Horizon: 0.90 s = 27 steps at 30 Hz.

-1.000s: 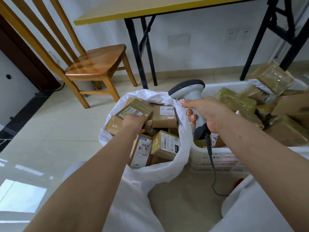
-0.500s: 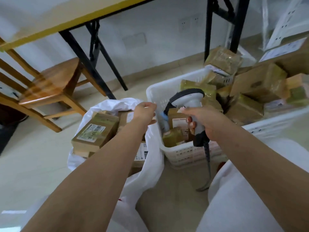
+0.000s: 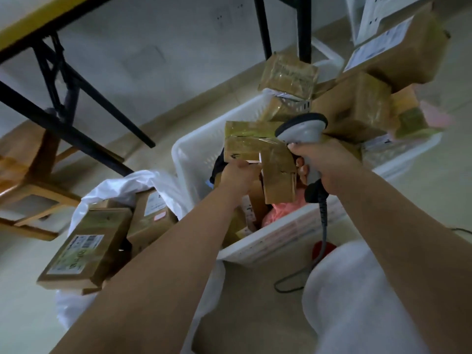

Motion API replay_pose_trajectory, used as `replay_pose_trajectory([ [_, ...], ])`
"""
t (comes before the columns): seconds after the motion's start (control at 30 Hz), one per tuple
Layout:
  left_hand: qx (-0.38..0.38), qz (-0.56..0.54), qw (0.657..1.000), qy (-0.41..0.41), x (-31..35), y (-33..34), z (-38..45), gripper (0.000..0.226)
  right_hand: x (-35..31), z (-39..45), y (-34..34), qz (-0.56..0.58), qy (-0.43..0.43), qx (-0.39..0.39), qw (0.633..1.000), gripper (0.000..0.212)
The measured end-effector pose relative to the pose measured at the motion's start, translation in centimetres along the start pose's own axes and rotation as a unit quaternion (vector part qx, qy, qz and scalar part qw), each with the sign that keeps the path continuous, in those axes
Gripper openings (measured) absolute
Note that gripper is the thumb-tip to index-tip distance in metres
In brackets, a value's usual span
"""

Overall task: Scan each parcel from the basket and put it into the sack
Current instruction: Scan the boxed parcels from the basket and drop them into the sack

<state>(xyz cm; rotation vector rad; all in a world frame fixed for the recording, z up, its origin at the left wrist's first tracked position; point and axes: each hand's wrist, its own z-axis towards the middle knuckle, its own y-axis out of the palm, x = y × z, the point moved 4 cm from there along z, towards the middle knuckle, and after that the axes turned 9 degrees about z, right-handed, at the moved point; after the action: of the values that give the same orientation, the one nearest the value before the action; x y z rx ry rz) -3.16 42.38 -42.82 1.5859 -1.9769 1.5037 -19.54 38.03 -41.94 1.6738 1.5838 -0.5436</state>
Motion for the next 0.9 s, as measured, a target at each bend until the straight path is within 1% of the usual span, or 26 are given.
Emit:
replay_pose_trajectory([
  [0.1, -0.022, 0.012, 0.998, -0.050, 0.7, 2.0, 0.7, 0.028, 0.4, 1.2, -1.0, -0.008, -0.005, 0.013, 1.000, 0.027],
  [0.13, -0.034, 0.008, 0.997, -0.076, 0.5, 2.6, 1.1, 0.029, 0.4, 1.4, -1.1, -0.011, -0.004, 0.014, 1.000, 0.028],
  [0.17, -0.052, -0.005, 0.993, -0.108, 0.2, 3.2, 1.2, 0.036, 0.4, 1.5, -1.3, -0.011, -0.009, 0.019, 1.000, 0.027],
  [0.2, -0.069, -0.032, 0.986, -0.146, -0.2, 3.8, 1.1, 0.041, 0.2, 1.4, -1.3, -0.009, -0.015, 0.021, 1.000, 0.026],
  [0.27, -0.106, -0.102, 0.968, -0.205, -0.8, 4.7, 0.8, 0.042, -0.1, 1.5, -1.6, -0.013, -0.024, 0.020, 0.999, 0.029],
  [0.3, -0.122, -0.138, 0.957, -0.225, -1.0, 5.2, 0.8, 0.045, -0.3, 1.4, -1.8, -0.019, -0.024, 0.022, 0.999, 0.030],
  [0.37, -0.147, -0.173, 0.942, -0.246, -1.3, 6.1, 1.2, 0.051, -0.4, 1.5, -2.2, -0.018, -0.022, 0.023, 0.999, 0.032],
  [0.4, -0.150, -0.178, 0.942, -0.244, -1.3, 6.4, 1.3, 0.050, -0.4, 1.5, -2.4, -0.014, -0.021, 0.024, 0.999, 0.033],
  [0.5, -0.140, -0.183, 0.947, -0.222, -1.2, 6.4, 1.3, 0.038, -0.2, 1.7, -2.9, -0.011, -0.009, 0.032, 0.999, 0.031],
  [0.53, -0.133, -0.182, 0.951, -0.210, -1.2, 6.2, 1.3, 0.039, -0.2, 1.9, -3.1, -0.003, -0.007, 0.034, 0.999, 0.031],
  [0.57, -0.120, -0.181, 0.957, -0.195, -1.3, 5.7, 1.3, 0.046, -0.2, 1.9, -3.2, 0.007, -0.004, 0.039, 0.999, 0.030],
  [0.63, -0.072, -0.168, 0.970, -0.160, -1.5, 4.5, 1.3, 0.070, -0.2, 2.0, -3.3, 0.018, -0.012, 0.047, 0.999, 0.027],
  [0.67, -0.047, -0.150, 0.978, -0.139, -1.8, 3.7, 1.4, 0.076, -0.1, 2.1, -3.3, 0.015, -0.018, 0.049, 0.999, 0.023],
  [0.73, -0.013, -0.131, 0.986, -0.098, -1.9, 2.0, 1.1, 0.074, 0.1, 2.0, -3.0, 0.009, -0.029, 0.053, 0.998, 0.019],
  [0.77, -0.006, -0.134, 0.987, -0.084, -1.8, 1.2, 0.8, 0.071, 0.2, 2.0, -2.8, 0.012, -0.034, 0.053, 0.998, 0.024],
  [0.83, -0.007, -0.141, 0.988, -0.065, -1.6, -0.1, 0.2, 0.073, 0.4, 1.7, -1.9, 0.020, -0.045, 0.053, 0.997, 0.033],
  [0.9, -0.014, -0.142, 0.989, -0.040, -1.0, -1.0, -0.7, 0.071, 0.6, 1.2, -0.7, 0.024, -0.056, 0.054, 0.997, 0.027],
])
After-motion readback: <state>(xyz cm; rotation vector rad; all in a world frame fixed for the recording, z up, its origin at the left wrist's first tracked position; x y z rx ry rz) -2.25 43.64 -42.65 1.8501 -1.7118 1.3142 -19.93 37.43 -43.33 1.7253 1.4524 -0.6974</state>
